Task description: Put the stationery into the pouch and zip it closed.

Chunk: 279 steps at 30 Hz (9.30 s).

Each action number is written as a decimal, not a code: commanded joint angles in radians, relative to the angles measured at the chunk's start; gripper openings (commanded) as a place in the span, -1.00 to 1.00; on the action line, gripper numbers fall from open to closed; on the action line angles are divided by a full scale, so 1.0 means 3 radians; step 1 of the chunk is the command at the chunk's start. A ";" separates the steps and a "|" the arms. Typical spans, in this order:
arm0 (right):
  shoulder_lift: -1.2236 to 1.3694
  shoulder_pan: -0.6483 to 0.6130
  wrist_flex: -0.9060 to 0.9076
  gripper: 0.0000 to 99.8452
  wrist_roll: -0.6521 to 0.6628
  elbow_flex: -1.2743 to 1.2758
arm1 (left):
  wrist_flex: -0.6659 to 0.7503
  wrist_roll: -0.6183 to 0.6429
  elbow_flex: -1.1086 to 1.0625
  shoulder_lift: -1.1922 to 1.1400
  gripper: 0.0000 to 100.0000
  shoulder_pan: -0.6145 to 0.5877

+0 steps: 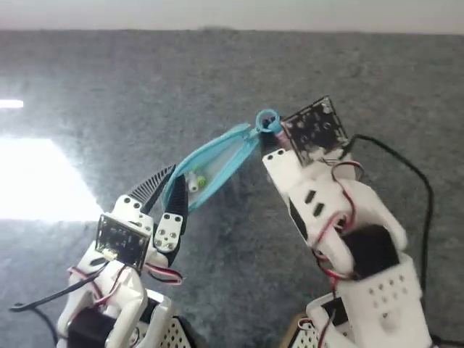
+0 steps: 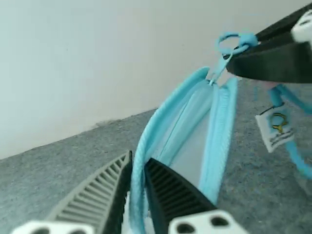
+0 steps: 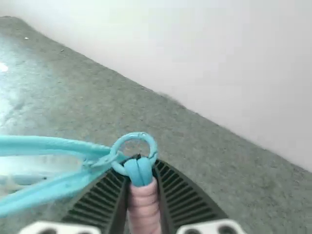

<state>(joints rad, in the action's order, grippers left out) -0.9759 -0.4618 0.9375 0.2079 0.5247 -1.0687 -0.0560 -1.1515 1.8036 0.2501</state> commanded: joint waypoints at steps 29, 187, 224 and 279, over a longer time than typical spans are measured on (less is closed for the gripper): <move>0.0570 -0.2053 0.1736 -0.99 0.0230 -0.2358 | 0.0680 -0.0046 -0.0616 -0.0527 -0.98 0.0471; 0.1731 -0.0105 0.1348 -0.99 0.1105 -0.1509 | -0.0609 -0.0517 0.1112 -0.1227 -0.44 -0.0153; 0.0494 -0.0534 0.1926 -0.99 0.1130 -0.0900 | -0.0066 -0.0414 0.1179 -0.1611 -0.98 -0.0205; 0.0120 -0.0857 0.2805 -0.99 0.1013 -0.3099 | 0.0066 -0.0593 0.0734 -0.1637 -0.98 -0.0199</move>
<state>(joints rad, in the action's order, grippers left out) -1.0035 -0.7135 1.7354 0.5163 -0.4235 -1.0764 -0.2309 -0.9643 1.3126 0.1826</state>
